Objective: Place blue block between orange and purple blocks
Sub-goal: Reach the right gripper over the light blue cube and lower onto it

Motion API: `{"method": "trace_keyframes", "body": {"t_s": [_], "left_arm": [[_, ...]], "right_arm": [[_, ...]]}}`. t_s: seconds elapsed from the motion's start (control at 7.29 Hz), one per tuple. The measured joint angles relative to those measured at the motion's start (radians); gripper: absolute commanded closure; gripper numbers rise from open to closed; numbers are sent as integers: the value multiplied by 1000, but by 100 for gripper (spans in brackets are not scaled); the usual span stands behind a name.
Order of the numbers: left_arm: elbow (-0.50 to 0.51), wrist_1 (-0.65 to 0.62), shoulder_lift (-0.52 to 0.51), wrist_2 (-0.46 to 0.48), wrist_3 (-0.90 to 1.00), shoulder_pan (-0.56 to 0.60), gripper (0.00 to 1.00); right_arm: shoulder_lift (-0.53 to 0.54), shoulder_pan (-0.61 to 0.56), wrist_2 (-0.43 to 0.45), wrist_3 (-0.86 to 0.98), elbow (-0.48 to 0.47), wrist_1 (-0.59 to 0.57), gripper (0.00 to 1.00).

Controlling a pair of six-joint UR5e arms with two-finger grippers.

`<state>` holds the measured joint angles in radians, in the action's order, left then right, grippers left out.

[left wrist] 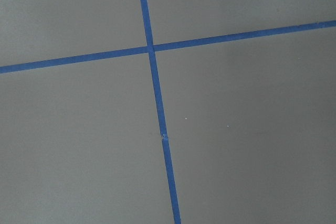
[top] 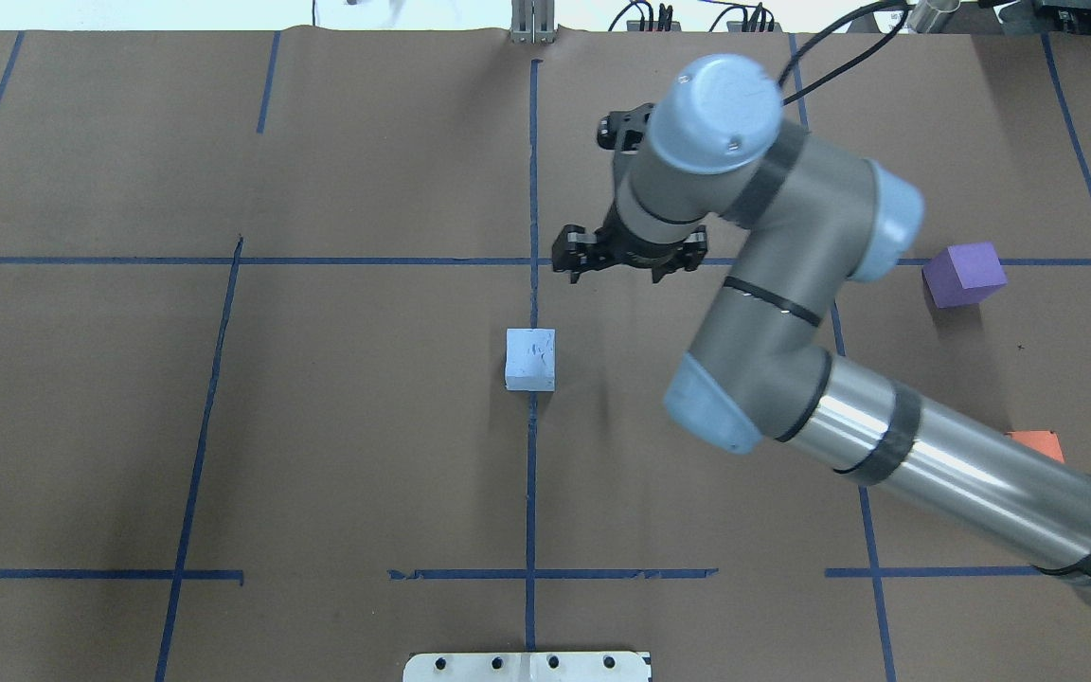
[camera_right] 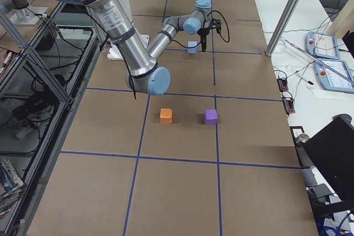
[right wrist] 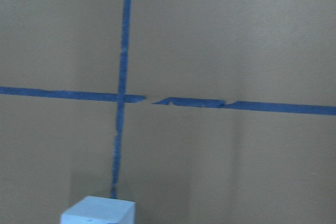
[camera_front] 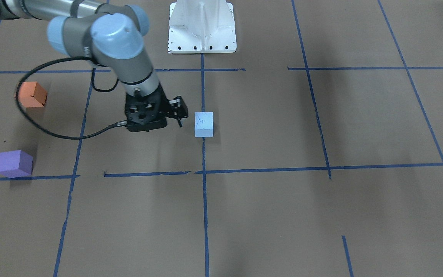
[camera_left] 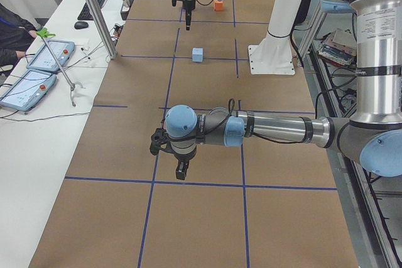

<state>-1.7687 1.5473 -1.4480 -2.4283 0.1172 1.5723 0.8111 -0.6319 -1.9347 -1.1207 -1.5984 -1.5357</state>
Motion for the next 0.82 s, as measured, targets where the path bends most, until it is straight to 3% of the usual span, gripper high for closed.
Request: {"method": "trace_keyframes", "body": {"t_s": [0.27, 0.82], "left_arm": [[1, -1, 0, 0, -1, 0, 0], [1, -1, 0, -1, -3, 0, 0]], "right_arm": [[-114, 81, 86, -82, 138, 2, 0], [-121, 155, 145, -110, 208, 4, 0]]}}
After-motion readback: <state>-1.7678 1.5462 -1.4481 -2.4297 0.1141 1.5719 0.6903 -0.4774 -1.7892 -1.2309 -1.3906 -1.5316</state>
